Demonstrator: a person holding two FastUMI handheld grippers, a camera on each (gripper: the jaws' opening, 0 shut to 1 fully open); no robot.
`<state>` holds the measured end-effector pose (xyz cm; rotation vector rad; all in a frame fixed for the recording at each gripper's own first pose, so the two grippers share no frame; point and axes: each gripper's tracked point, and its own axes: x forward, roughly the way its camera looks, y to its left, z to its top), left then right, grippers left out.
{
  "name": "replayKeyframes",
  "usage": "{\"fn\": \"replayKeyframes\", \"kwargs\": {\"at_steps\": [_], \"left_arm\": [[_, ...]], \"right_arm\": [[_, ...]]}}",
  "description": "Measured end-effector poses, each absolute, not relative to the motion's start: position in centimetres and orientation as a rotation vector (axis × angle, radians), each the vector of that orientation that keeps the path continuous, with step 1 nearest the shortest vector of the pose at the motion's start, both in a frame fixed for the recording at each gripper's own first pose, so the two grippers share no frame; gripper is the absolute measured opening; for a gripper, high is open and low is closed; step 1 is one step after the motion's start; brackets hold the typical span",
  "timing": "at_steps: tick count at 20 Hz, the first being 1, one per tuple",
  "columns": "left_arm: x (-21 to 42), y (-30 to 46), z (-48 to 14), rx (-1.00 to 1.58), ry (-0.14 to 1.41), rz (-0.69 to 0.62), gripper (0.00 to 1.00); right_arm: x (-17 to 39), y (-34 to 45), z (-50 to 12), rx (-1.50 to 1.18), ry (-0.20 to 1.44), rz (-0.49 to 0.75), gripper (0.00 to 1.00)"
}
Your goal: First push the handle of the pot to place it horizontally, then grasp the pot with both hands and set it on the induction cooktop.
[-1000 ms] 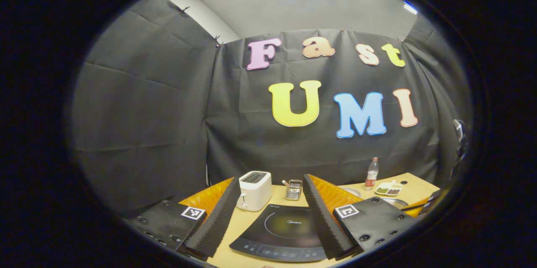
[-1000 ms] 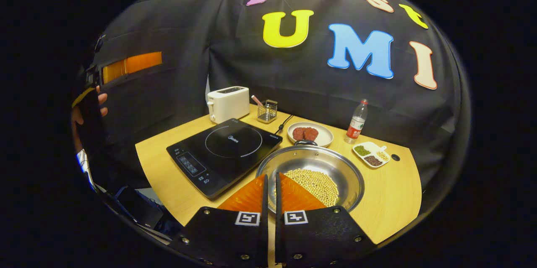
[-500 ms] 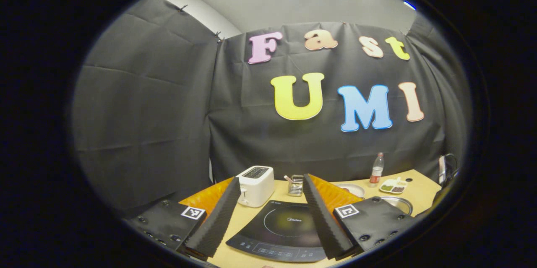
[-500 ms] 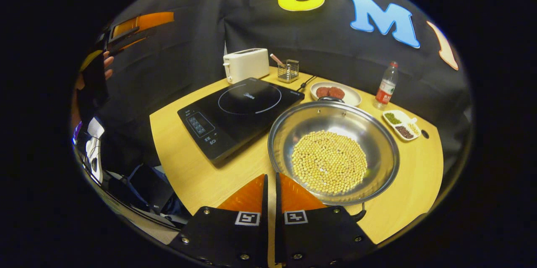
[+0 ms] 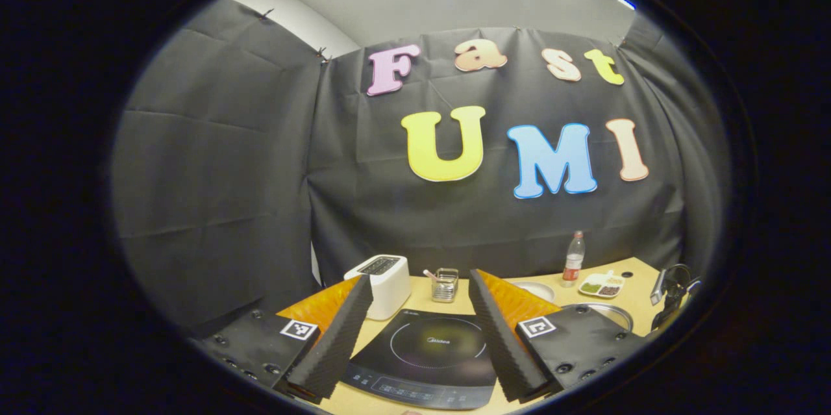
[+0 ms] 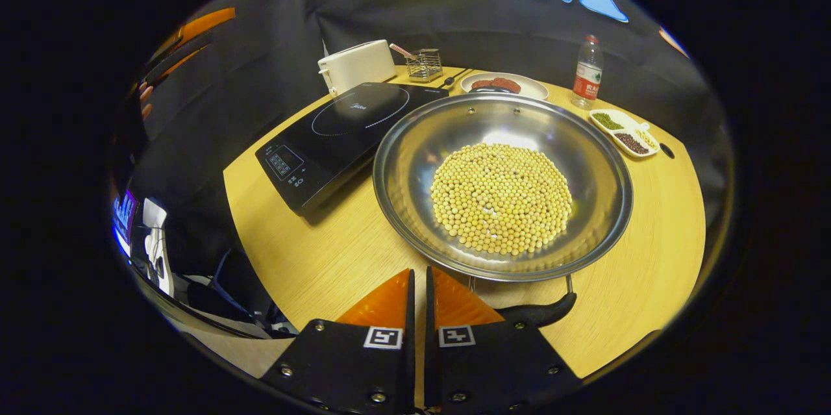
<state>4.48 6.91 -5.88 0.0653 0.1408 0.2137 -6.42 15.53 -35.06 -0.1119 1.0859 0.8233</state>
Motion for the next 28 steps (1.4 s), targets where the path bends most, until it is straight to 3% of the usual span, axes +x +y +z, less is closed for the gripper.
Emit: {"fn": "replayKeyframes", "kwargs": {"at_steps": [7,8,10,11,18,25,28], "left_arm": [[5.8,4.7,-6.2,0.073,0.146,0.189,0.99],[6.1,4.3,-6.4,0.071,0.148,0.183,0.94],[6.5,3.4,-6.2,0.075,0.143,0.171,0.94],[6.8,3.1,-6.1,0.082,0.14,0.167,0.99],[8.4,0.4,-6.8,0.081,0.145,0.152,0.94],[9.8,-3.2,-8.4,0.089,0.164,0.132,0.99],[10.3,-4.6,-9.4,0.099,0.177,0.125,0.94]], "right_arm": [[-4.9,12.1,-35.8,-0.094,1.111,0.742,0.06],[-4.4,11.5,-35.9,-0.098,1.113,0.729,0.06],[-3.3,10.1,-36.2,-0.108,1.114,0.697,0.06],[-2.9,9.6,-36.3,-0.106,1.114,0.682,0.06],[0.3,5.3,-36.6,-0.099,1.109,0.599,0.06],[3.9,1.6,-37.2,-0.063,1.103,0.515,0.06],[5.6,-0.3,-38.0,-0.083,1.112,0.468,0.06]]}}
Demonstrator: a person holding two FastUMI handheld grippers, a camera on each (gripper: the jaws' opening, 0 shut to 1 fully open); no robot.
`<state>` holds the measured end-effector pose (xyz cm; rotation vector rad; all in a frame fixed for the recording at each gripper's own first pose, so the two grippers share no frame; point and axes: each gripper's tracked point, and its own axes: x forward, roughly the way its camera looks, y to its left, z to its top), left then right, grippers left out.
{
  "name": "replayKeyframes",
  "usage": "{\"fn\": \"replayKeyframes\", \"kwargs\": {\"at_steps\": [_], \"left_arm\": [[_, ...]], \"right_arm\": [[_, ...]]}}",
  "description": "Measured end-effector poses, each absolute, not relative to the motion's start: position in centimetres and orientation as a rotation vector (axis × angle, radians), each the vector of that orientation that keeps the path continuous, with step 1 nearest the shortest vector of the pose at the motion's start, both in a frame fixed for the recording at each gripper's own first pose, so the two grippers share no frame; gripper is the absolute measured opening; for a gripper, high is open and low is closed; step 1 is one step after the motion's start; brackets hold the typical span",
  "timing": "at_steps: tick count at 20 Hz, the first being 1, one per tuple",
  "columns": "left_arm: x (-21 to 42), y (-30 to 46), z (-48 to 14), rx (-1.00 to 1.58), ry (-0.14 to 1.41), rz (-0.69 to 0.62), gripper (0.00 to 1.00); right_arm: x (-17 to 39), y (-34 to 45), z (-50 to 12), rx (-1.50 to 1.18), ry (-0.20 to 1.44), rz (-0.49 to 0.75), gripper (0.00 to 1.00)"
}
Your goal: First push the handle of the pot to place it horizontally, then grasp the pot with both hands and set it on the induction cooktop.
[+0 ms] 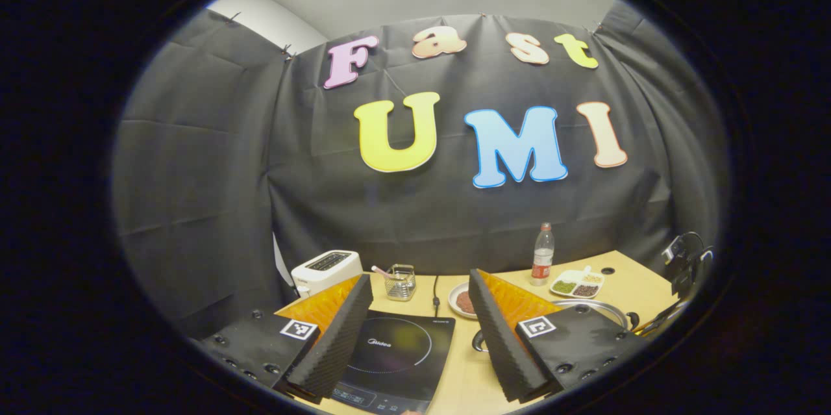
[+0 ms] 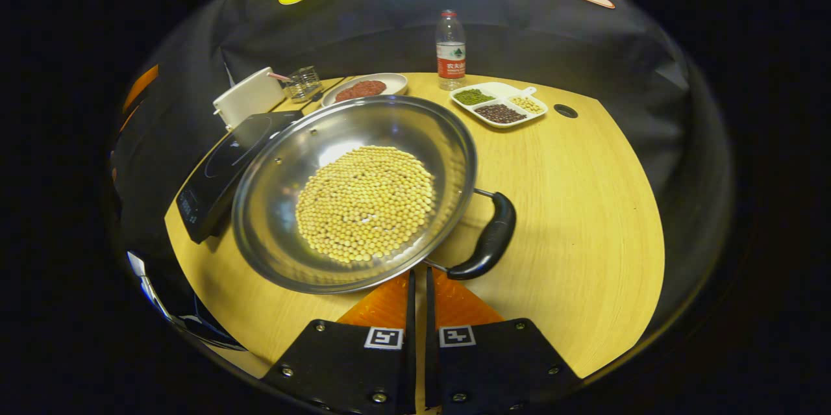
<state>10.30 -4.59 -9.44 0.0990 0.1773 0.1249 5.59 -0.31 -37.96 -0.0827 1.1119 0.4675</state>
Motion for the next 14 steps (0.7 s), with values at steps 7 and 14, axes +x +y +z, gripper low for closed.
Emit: {"fn": "replayKeyframes", "kwargs": {"at_steps": [7,14], "left_arm": [[12.1,-7.1,-13.3,0.093,0.244,0.102,0.97],[13.9,-8.7,-18.8,0.068,0.345,0.047,0.97]], "right_arm": [[9.2,-1.8,-38.3,0.012,1.083,0.333,0.07],[13.5,-3.3,-34.7,0.061,0.871,0.219,0.07]]}}
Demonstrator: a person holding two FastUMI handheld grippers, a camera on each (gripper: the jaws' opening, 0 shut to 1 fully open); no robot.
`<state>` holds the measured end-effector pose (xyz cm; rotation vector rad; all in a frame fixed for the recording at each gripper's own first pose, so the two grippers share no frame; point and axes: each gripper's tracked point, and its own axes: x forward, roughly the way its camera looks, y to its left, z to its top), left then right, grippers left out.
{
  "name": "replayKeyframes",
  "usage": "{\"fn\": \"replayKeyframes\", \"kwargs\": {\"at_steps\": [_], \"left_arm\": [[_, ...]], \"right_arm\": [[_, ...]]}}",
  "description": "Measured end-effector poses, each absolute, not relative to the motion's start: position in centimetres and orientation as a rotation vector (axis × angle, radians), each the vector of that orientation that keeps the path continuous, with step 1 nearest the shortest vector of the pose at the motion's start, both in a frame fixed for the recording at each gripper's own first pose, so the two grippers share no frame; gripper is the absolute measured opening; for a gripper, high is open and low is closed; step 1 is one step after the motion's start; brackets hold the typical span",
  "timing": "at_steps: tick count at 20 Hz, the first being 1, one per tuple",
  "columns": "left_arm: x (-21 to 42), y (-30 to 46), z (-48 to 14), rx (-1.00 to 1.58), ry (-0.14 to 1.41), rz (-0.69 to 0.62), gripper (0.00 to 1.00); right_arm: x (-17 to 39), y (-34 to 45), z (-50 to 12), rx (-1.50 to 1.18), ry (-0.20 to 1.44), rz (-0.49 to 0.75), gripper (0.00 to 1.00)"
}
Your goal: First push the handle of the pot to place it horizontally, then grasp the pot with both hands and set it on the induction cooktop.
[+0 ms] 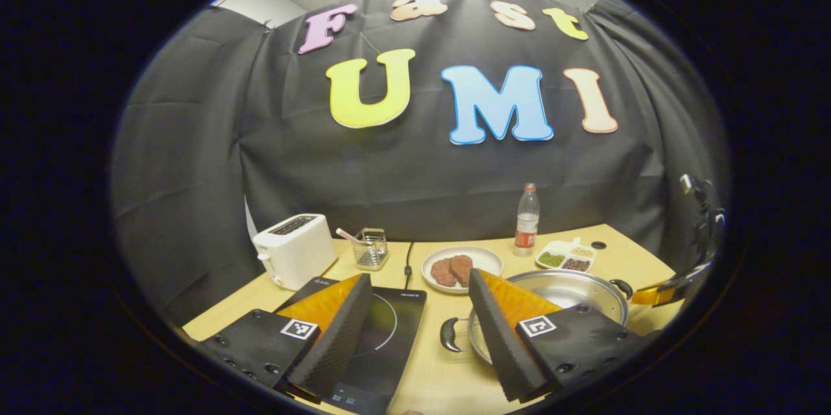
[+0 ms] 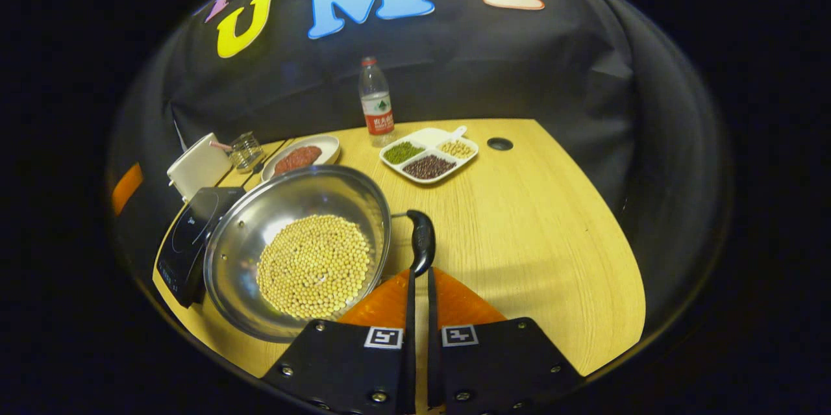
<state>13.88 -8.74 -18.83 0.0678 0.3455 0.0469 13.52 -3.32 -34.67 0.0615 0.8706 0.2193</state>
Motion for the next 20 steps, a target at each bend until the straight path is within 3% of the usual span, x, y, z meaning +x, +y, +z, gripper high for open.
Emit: {"fn": "replayKeyframes", "kwargs": {"at_steps": [1,2,4,6,12,19,20], "left_arm": [[14.0,-9.1,-19.6,0.056,0.36,0.034,0.99],[14.2,-9.4,-20.1,0.044,0.368,0.023,0.94],[14.9,-10.1,-21.3,0.024,0.39,-0.003,1.0],[15.5,-10.7,-22.6,0.014,0.413,-0.031,0.97],[17.1,-12.4,-28.1,-0.026,0.535,-0.103,1.0],[18.0,-12.9,-34.1,-0.021,0.673,-0.122,0.95],[17.9,-12.9,-35.0,-0.025,0.696,-0.115,0.99]], "right_arm": [[13.8,-3.3,-33.7,0.076,0.833,0.216,0.08],[14.4,-3.2,-32.7,0.094,0.794,0.215,0.1],[14.8,-3.0,-31.3,0.109,0.732,0.215,0.61],[15.9,-2.9,-31.3,0.103,0.693,0.195,1.0],[16.4,-1.5,-32.4,0.082,0.694,0.207,1.0],[16.9,-0.5,-35.4,0.07,0.756,0.213,1.0],[17.0,-0.5,-36.0,0.071,0.77,0.207,1.0]]}}
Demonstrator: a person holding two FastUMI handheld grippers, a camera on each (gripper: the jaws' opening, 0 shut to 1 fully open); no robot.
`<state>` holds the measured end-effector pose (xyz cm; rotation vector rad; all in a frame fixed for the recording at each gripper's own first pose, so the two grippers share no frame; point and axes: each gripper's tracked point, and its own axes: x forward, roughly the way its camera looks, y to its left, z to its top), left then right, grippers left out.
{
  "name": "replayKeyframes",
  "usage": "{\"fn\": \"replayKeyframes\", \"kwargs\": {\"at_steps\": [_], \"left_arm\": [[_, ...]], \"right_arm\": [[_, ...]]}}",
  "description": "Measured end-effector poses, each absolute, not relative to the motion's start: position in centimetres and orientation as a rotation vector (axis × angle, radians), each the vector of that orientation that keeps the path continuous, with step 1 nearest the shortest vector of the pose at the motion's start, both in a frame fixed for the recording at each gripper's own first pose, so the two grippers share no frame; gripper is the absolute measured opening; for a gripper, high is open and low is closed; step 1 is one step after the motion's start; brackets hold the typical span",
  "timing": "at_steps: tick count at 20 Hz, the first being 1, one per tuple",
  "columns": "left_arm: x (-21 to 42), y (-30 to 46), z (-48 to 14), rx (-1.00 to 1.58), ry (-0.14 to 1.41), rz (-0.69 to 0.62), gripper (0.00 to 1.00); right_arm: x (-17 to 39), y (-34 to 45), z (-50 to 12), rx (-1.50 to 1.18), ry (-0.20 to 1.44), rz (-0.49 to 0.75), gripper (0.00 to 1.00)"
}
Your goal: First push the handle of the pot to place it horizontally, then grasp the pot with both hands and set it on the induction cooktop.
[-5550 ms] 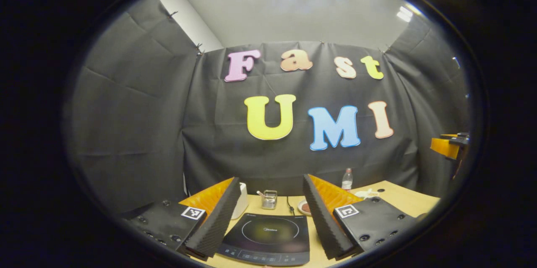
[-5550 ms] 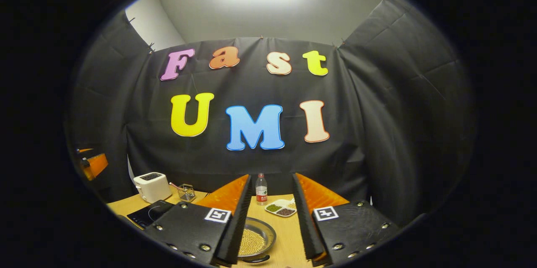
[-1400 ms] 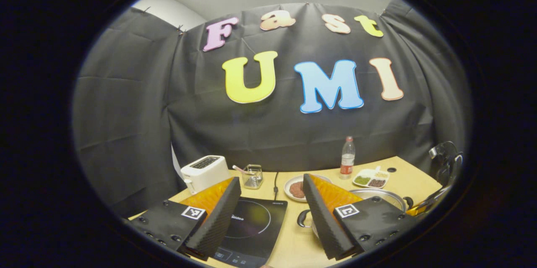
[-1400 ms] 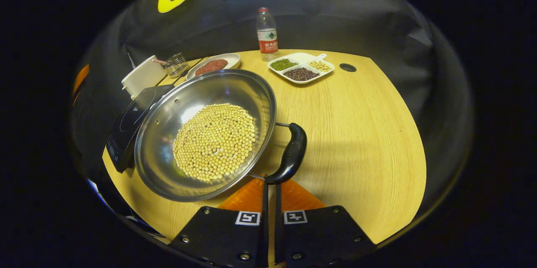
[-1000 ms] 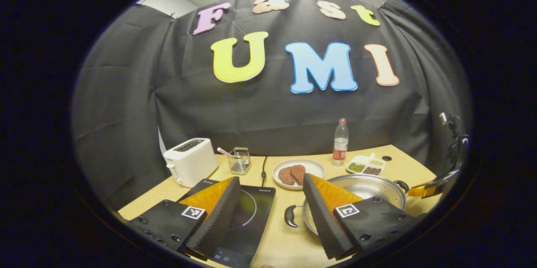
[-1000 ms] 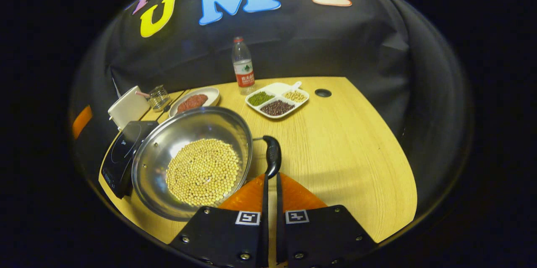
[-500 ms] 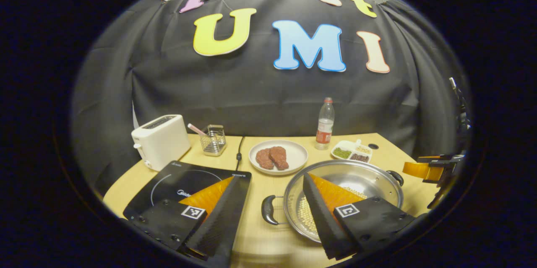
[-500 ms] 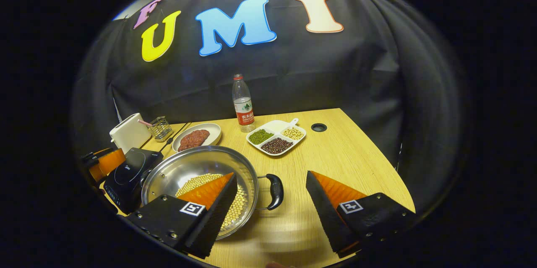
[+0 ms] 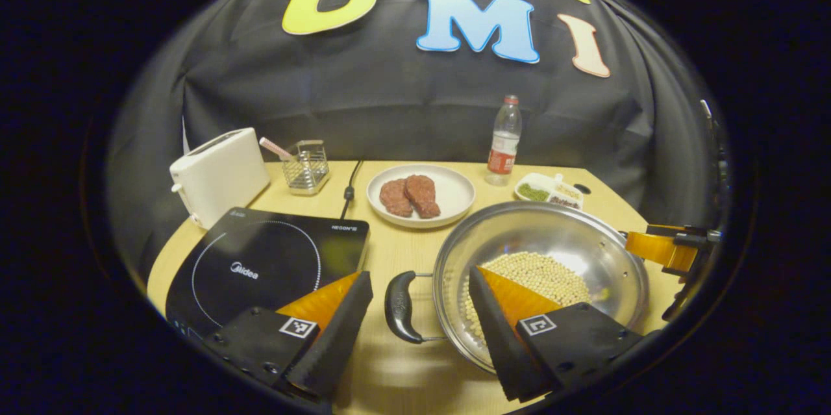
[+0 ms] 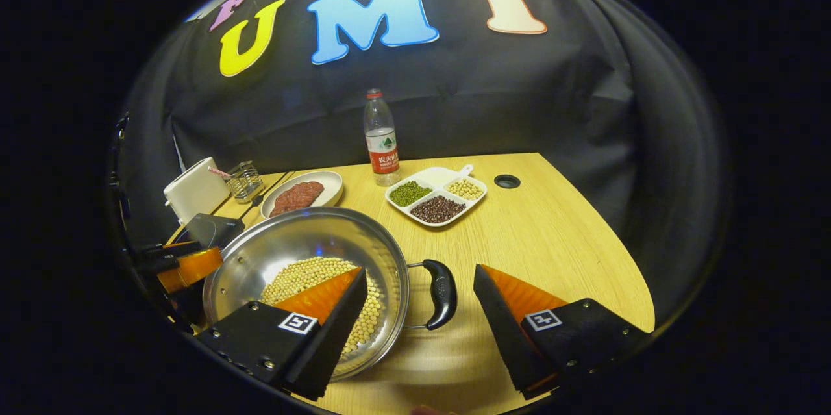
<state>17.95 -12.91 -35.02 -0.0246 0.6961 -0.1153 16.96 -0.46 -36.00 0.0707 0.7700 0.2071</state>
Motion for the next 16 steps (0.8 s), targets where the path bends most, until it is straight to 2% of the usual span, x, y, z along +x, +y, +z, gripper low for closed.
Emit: {"fn": "replayKeyframes", "kwargs": {"at_steps": [3,4,6,7,10,11,12,13,14,16], "left_arm": [[17.5,-13.1,-36.8,-0.034,0.746,-0.105,1.0],[17.6,-13.1,-37.2,-0.029,0.753,-0.104,0.96],[17.8,-13.1,-37.9,-0.028,0.767,-0.102,1.0],[17.8,-13.2,-38.3,-0.029,0.78,-0.101,0.98],[17.8,-13.3,-39.9,-0.029,0.823,-0.098,0.97],[17.9,-13.4,-40.1,-0.035,0.828,-0.097,0.96],[17.9,-13.6,-40.1,-0.044,0.83,-0.098,0.87],[18.0,-13.8,-40.1,-0.039,0.829,-0.093,0.86],[18.1,-13.6,-40.2,-0.033,0.835,-0.088,0.8],[18.1,-13.5,-40.1,-0.045,0.847,-0.077,0.84]], "right_arm": [[16.8,-0.6,-38.0,0.064,0.832,0.187,1.0],[16.8,-0.8,-38.6,0.06,0.853,0.18,1.0],[16.6,-0.9,-39.5,0.061,0.887,0.173,1.0],[16.5,-0.9,-39.9,0.064,0.899,0.173,1.0],[16.6,-0.7,-40.1,0.072,0.908,0.174,0.82],[16.4,-0.3,-40.1,0.083,0.909,0.184,0.82],[16.4,-0.1,-40.1,0.081,0.91,0.186,0.71],[16.5,-0.1,-40.1,0.07,0.909,0.18,0.65],[16.5,-0.2,-40.1,0.067,0.912,0.173,0.6],[16.4,0.0,-40.0,0.071,0.919,0.17,0.56]]}}
